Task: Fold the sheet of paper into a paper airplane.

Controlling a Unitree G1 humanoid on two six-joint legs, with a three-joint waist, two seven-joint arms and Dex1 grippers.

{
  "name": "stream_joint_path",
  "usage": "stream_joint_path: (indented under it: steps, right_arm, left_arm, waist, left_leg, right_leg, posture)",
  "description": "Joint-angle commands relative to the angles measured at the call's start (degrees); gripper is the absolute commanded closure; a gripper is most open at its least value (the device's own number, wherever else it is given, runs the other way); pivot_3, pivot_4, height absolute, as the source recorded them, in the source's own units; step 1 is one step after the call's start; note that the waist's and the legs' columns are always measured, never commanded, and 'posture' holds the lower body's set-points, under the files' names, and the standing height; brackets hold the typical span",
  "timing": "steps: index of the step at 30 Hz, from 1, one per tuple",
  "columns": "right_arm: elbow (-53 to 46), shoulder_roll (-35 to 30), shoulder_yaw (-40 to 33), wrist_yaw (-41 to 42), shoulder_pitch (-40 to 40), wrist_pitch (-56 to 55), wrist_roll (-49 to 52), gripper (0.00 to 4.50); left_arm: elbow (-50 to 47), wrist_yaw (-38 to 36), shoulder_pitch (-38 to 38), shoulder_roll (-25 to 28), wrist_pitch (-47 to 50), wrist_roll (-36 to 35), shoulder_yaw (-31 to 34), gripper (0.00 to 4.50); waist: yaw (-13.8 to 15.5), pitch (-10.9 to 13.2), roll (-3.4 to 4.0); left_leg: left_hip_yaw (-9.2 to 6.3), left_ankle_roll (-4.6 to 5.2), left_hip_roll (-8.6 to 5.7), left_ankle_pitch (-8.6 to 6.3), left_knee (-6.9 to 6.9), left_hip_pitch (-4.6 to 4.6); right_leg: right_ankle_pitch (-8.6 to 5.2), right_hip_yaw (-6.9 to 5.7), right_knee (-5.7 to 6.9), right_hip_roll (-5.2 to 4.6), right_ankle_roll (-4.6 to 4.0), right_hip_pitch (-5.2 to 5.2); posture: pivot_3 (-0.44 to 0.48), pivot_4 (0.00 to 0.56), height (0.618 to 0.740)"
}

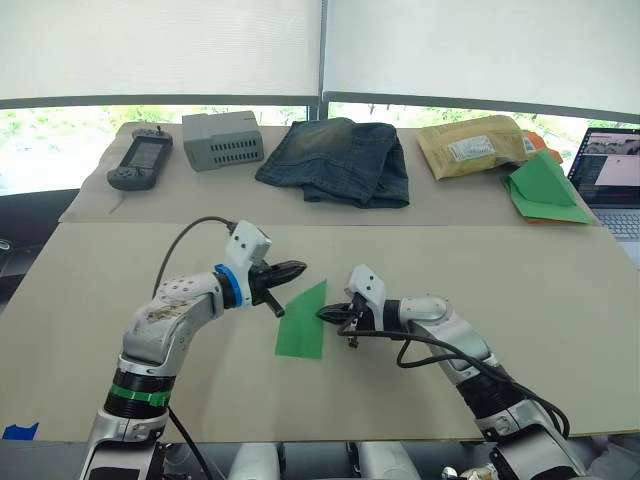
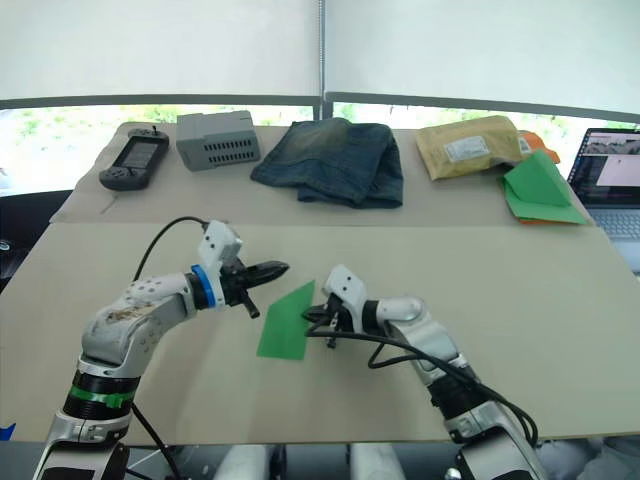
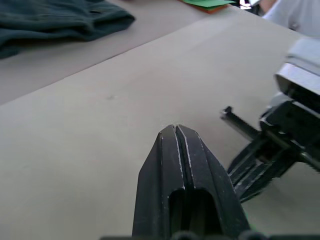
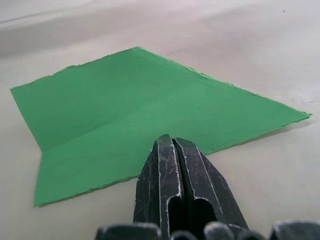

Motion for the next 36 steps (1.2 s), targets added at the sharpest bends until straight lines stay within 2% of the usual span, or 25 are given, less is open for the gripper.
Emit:
stream_joint_path:
  steps: [1,6,13,16,20,26,36]
  right_arm:
    - [1.9,-0.7,0.8,-1.2,0.8,2.1,-2.5,4.48]
    - [0.4,-0.8,-0.5,-1.8,1.5,2.6,-1.4,4.48]
    - [-1.7,-2.2,-0.7,-0.4,1.7,-1.5,-2.1,4.48]
    - [0.8,-2.0,-0.9,-1.6,0.2,-2.5,-3.3,4.48]
    - [10.3,-0.6,-1.5,-4.5,-4.6,-6.0,-6.2,4.48]
    - [18.3,0.5,-2.1,-4.5,-8.9,-10.3,-7.2,4.48]
    - [15.6,1.1,-3.8,-1.4,-10.0,-18.3,-5.2,4.48]
  left_arm:
    - [1.5,0.7,1.5,1.6,-0.2,2.9,-2.5,4.50]
    - [3.7,0.2,3.6,2.8,-0.6,5.0,-5.0,4.50]
    - [5.3,0.4,5.0,1.0,-3.0,5.9,-6.1,4.50]
    - [5.9,0.4,5.0,0.7,-3.7,6.4,-6.4,4.50]
    - [6.5,0.2,5.2,0.3,-4.5,7.1,-6.7,4.50]
    - [6.5,0.2,5.5,0.2,-5.0,7.4,-6.6,4.50]
    - [7.6,1.0,5.3,0.0,-6.1,8.4,-6.8,4.50]
  waist:
    - [0.0,0.0,0.00]
    - [0.2,0.0,0.00]
    - [0.5,0.0,-0.01]
    - [0.5,0.0,-0.01]
    - [0.5,0.0,-0.01]
    - [0.4,0.0,0.00]
    - [0.4,0.0,0.00]
  left_leg:
    - [0.00,0.01,0.00,0.01,0.00,0.01]
    - [-0.01,0.05,0.00,0.04,0.00,0.00]
    - [0.00,0.04,-0.01,0.05,0.00,-0.06]
    - [0.00,0.04,-0.04,0.05,0.00,-0.09]
    - [0.04,0.04,-0.07,0.11,0.01,-0.04]
    - [0.04,0.03,-0.04,0.19,0.01,-0.02]
    - [0.03,0.03,-0.04,0.19,0.01,-0.13]
  right_leg:
    - [-0.01,0.00,0.01,0.00,0.01,0.00]
    - [-0.05,0.00,0.02,0.02,0.08,-0.01]
    - [-0.04,-0.01,-0.03,-0.03,0.08,-0.01]
    - [-0.01,-0.01,-0.07,-0.06,0.03,-0.01]
    - [0.06,0.01,-0.08,-0.10,0.15,0.03]
    - [0.10,-0.01,-0.07,-0.08,0.13,0.05]
    - [0.24,0.00,-0.08,-0.10,-0.07,-0.02]
  posture:
    - [0.000,0.150,0.740]
    - [0.000,0.150,0.740]
    - [0.000,0.150,0.740]
    - [0.000,0.150,0.740]
    - [0.000,0.150,0.740]
    - [0.000,0.150,0.740]
    - [0.000,0.150,0.740]
